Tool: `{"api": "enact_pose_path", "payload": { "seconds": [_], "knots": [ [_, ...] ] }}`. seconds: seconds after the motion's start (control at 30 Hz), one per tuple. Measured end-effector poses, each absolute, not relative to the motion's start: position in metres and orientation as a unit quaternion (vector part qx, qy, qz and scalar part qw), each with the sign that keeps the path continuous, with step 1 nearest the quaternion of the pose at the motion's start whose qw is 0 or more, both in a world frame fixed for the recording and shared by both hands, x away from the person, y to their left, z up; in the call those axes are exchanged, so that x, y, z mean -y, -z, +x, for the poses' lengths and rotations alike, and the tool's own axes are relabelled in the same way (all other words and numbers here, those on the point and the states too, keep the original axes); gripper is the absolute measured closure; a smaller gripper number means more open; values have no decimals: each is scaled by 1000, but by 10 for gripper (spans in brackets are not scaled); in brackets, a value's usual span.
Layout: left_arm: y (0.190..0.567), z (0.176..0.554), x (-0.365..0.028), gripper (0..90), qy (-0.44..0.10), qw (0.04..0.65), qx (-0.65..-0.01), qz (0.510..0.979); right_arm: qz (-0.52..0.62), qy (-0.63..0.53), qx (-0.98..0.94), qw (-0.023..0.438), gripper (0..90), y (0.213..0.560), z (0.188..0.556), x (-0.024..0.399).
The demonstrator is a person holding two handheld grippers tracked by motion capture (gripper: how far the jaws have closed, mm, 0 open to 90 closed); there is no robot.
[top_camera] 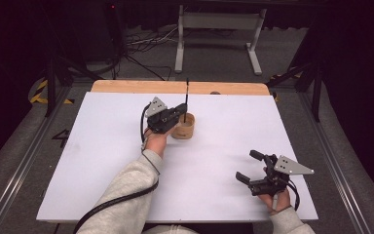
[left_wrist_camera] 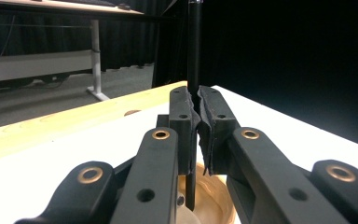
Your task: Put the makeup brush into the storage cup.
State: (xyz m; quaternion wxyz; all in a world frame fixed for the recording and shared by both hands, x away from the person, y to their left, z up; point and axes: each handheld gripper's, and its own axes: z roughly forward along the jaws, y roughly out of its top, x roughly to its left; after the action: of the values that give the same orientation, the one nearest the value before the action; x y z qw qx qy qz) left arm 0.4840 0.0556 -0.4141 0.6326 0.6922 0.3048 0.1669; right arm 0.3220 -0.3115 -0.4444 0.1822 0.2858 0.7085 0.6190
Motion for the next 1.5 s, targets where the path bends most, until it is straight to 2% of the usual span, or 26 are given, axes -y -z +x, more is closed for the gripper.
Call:
{"api": "enact_pose_path", "payload": {
  "seconds": [0.6, 0.67, 0.7, 0.87, 0.97, 1.07, 1.27, 1.5],
  "knots": [
    [423, 481, -55, 828, -166, 622, -304, 702, 283, -618, -711, 179, 0, 445, 323, 310],
    [423, 480, -55, 719, -168, 623, -305, 701, 282, -618, -711, 179, 0, 445, 324, 310],
    [423, 480, -56, 719, -175, 623, -301, 701, 281, -619, -711, 178, 0, 445, 324, 309],
    [423, 476, -63, 571, -160, 633, -299, 696, 279, -619, -713, 175, 0, 445, 327, 307],
    [422, 473, -66, 525, -162, 635, -292, 697, 277, -620, -713, 172, 0, 445, 329, 305],
    [418, 470, -72, 408, -150, 643, -289, 693, 273, -621, -715, 169, 0, 444, 333, 301],
    [409, 460, -87, 241, -141, 662, -271, 684, 267, -623, -715, 171, 0, 441, 338, 299],
    [396, 447, -107, 97, -126, 662, -262, 691, 258, -627, -713, 178, 0, 435, 345, 296]
  ]
}}
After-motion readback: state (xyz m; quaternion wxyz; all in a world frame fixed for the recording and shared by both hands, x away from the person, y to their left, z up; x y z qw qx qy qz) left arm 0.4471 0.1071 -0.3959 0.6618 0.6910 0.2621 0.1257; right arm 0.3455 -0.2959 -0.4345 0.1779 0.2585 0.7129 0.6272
